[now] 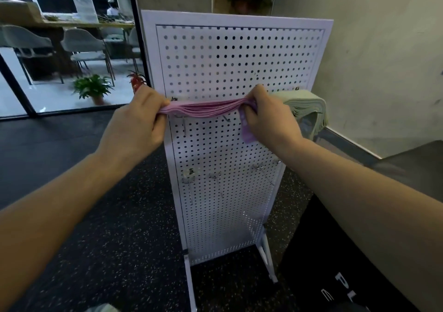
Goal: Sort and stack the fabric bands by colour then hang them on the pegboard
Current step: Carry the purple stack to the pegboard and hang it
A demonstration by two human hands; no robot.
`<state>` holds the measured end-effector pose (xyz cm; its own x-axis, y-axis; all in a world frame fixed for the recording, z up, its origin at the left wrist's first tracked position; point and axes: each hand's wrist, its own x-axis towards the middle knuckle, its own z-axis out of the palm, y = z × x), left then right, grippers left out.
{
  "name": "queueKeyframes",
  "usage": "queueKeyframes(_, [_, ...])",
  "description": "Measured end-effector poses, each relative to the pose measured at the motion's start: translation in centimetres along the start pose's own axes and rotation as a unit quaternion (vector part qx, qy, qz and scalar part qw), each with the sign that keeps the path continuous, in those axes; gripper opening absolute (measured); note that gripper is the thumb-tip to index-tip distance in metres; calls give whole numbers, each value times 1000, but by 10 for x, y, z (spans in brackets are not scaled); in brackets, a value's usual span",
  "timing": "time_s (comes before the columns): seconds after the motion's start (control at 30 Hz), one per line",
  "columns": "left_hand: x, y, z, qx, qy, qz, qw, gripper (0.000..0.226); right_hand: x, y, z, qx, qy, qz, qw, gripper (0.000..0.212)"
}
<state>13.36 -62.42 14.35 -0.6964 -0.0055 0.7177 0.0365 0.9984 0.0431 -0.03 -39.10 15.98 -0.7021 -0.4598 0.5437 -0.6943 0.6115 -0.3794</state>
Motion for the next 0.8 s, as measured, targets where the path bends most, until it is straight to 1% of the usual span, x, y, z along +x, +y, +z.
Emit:
queueKeyframes(0.13, [-15, -1, 13, -16, -10, -35, 999, 15, 1, 0, 18, 27, 0, 10, 1000, 13])
queueKeyframes(0.27, [-26, -2, 23, -26, -32, -72, 997, 12, -2, 6, 32, 54, -24, 13, 998, 8])
queueKeyframes(0.4, [-37, -2, 35, -22, -60, -99, 993, 21, -7, 11, 41, 80, -55, 14, 995, 8])
queueKeyframes(0.7, [-34, 7, 35, 15, -99, -110, 989, 52, -15, 6, 48, 126, -80, 33, 988, 34])
queueKeyframes(0.8, [-32, 6, 31, 27, -111, -108, 988, 58, -21, 7, 44, 129, -91, 47, 986, 47])
